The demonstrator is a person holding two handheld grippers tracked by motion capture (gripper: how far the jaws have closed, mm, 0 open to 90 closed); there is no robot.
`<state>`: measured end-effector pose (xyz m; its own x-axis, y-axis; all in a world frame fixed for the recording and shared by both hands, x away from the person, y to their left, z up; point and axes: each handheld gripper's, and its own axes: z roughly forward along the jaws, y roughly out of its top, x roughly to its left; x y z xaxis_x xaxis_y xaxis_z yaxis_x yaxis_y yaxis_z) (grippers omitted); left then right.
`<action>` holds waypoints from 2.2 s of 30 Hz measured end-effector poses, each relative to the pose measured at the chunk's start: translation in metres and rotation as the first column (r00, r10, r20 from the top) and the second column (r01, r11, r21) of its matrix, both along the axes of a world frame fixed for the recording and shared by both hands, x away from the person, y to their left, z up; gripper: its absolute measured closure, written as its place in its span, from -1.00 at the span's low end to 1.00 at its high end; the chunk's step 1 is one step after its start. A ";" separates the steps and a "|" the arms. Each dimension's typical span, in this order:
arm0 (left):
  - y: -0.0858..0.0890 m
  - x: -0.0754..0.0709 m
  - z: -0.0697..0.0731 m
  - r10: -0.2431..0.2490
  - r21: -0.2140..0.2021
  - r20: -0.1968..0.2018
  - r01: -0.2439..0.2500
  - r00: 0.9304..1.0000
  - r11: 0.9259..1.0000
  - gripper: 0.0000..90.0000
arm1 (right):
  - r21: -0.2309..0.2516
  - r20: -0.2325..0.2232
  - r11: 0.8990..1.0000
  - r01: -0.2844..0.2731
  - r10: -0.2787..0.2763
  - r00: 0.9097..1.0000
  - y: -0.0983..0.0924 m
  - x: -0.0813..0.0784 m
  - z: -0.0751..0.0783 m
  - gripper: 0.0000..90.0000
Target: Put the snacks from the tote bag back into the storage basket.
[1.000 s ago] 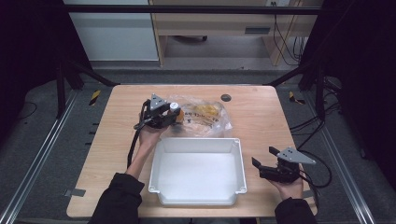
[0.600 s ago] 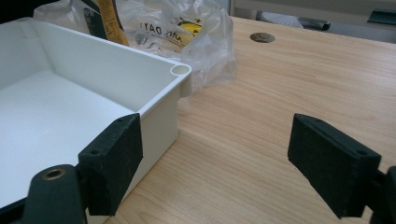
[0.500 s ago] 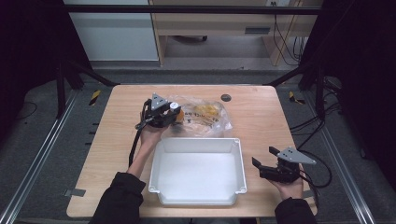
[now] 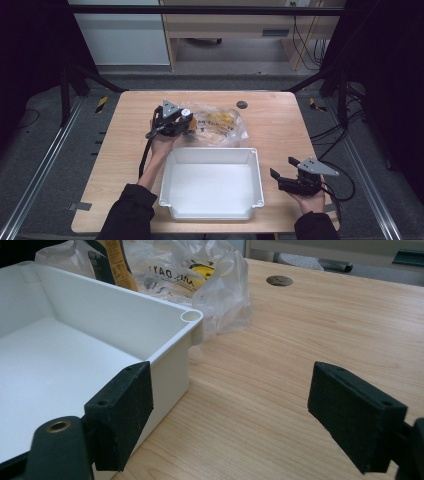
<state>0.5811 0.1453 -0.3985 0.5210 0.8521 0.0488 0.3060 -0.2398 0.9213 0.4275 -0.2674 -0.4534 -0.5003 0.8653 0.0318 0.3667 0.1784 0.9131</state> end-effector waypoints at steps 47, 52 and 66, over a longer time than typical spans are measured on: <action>0.018 -0.025 0.076 0.042 -0.057 0.117 -0.036 0.992 0.998 0.31 | 0.003 0.006 1.000 0.005 -0.005 1.000 0.000 -0.001 0.002 -0.57; 0.019 -0.030 0.089 0.046 -0.074 0.141 -0.036 0.989 0.997 0.31 | 0.000 0.007 1.000 0.006 -0.006 1.000 -0.001 0.000 0.002 -0.57; 0.020 -0.047 0.105 0.016 -0.068 0.163 -0.005 0.987 0.998 0.31 | 0.003 0.007 1.000 0.005 -0.005 1.000 -0.001 -0.001 0.002 -0.56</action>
<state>0.5338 0.1656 -0.2936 0.5014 0.8619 0.0752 0.1525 -0.1737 0.9729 0.4267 -0.2681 -0.4511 -0.4961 0.8677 0.0307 0.3614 0.1742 0.9160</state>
